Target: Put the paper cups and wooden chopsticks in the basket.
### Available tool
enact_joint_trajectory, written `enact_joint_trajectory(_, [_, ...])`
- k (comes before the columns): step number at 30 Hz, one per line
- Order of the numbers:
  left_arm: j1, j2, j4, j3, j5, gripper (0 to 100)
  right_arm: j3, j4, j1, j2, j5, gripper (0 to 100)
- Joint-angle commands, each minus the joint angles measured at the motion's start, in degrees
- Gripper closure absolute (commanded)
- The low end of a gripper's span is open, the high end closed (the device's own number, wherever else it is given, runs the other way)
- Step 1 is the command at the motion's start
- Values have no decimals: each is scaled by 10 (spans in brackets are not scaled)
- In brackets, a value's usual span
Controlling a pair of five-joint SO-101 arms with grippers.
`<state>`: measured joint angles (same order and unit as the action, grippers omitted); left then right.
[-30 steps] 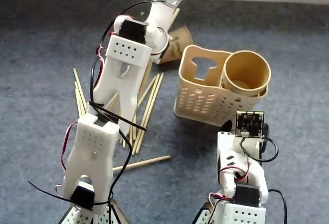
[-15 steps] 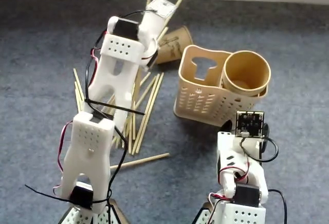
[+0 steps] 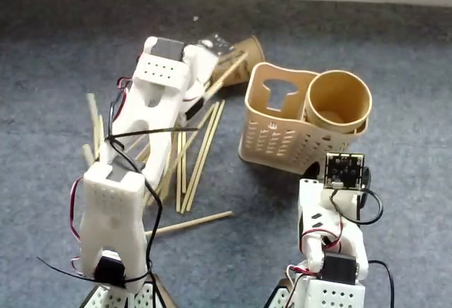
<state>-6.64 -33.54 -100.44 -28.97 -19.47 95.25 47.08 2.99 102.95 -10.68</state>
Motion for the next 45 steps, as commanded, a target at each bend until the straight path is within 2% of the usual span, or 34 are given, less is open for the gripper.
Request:
enact_joint_trajectory(1, [20, 37, -8, 69, -33, 994, 43, -21, -1, 3, 2, 663])
enact_joint_trajectory(3, [20, 40, -5, 87, -40, 993, 43, -21, -1, 3, 2, 663])
enact_joint_trajectory(8, [20, 39, 59, 100, -41, 990, 43, -21, -1, 3, 2, 663])
enact_joint_trajectory(14, [20, 40, 65, 96, -41, 864, 43, -20, 0, 2, 2, 663])
enact_joint_trajectory(18, [16, 45, 65, 88, -42, 821, 43, -20, 0, 2, 2, 663])
enact_joint_trajectory(22, [18, 45, 61, 14, -40, 818, 43, -20, 0, 2, 2, 663])
enact_joint_trajectory(29, [23, 46, -9, -183, -37, 818, 43, -20, 0, 2, 2, 663])
enact_joint_trajectory(34, [64, 64, -11, -221, -37, 814, 43, -20, 0, 2, 2, 663])
enact_joint_trajectory(36, [83, 98, -11, -196, -41, 807, 43, -19, 0, 2, 2, 663])
enact_joint_trajectory(38, [92, 148, -12, -131, -77, 780, 43, -19, 0, 2, 2, 663])
enact_joint_trajectory(44, [88, 349, -4, 212, -172, 742, 43, -19, -1, 2, 2, 663])
enact_joint_trajectory(45, [89, 378, 28, 276, -185, 733, 43, -19, -1, 2, 2, 663])
